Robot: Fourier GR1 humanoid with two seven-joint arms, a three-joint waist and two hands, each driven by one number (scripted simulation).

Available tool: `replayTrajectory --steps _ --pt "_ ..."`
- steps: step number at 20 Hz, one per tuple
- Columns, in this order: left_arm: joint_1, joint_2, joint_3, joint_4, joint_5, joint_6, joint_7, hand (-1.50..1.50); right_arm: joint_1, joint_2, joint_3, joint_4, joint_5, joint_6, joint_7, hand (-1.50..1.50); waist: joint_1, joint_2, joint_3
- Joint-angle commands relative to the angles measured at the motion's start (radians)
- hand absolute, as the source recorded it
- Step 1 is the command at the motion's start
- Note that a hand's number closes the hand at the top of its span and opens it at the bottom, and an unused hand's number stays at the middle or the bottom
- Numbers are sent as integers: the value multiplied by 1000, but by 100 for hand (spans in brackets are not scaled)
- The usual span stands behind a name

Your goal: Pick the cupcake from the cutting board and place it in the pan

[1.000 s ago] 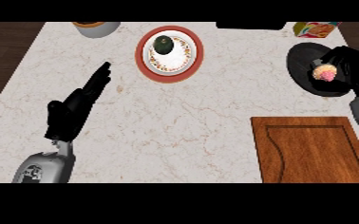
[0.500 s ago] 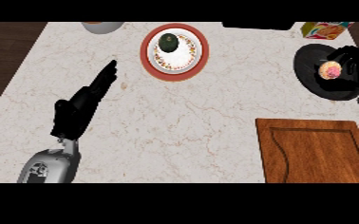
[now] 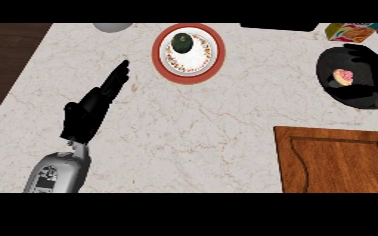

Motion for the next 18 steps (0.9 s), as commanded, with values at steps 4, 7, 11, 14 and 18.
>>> replayTrajectory --steps 4,7,11,14,18 --pt "8 -4 1 11 0 1 -11 0 -29 -14 -168 -11 -175 142 -106 -150 -9 1 3" --pt "-5 3 10 -6 8 -2 12 0 -29 -14 -225 5 -234 209 -116 -150 -2 2 4" --pt "20 25 24 0 12 -17 -7 0 5 -110 -265 28 -279 421 -135 -150 -15 -1 3" --pt "12 18 32 2 17 -8 0 0 59 -126 -266 27 -281 502 -194 -150 -19 1 4" --pt "24 33 45 -13 21 -15 -2 0 133 -160 -269 12 -287 613 -296 -150 -29 -6 3"
